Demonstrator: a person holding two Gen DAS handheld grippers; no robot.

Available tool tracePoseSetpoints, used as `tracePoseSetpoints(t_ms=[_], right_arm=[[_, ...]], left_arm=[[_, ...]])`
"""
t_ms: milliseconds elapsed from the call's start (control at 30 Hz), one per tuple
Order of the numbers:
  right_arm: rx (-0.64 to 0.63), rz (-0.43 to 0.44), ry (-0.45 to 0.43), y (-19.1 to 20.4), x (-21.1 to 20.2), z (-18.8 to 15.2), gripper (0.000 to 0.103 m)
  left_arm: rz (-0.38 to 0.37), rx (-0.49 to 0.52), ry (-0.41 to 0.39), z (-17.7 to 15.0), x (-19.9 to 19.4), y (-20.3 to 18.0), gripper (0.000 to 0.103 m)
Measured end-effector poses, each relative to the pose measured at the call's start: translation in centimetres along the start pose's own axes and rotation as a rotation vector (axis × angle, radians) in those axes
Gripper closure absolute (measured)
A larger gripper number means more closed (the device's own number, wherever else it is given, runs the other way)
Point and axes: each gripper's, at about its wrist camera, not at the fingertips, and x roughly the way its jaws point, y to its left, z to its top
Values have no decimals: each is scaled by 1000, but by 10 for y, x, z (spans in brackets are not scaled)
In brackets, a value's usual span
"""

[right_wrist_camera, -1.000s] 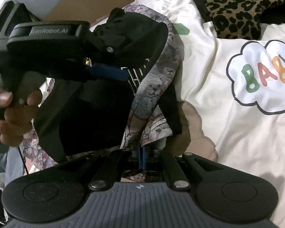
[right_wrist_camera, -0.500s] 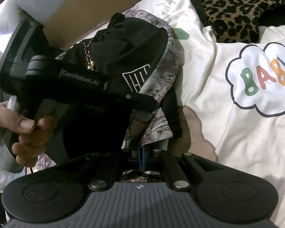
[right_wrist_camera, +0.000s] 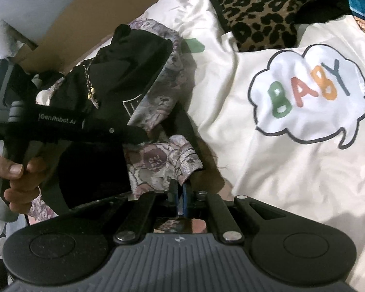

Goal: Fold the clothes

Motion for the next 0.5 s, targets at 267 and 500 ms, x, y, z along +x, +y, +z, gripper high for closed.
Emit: tracePoseSetpoints(t_ms=[267, 500], right_arm=[[-63, 6, -42, -11, -19, 17, 59], [-113, 50, -20, -11, -10, 35, 58]], left_arm=[[12, -1, -12, 0, 2, 5, 100], [23, -7, -23, 1, 5, 11, 100]])
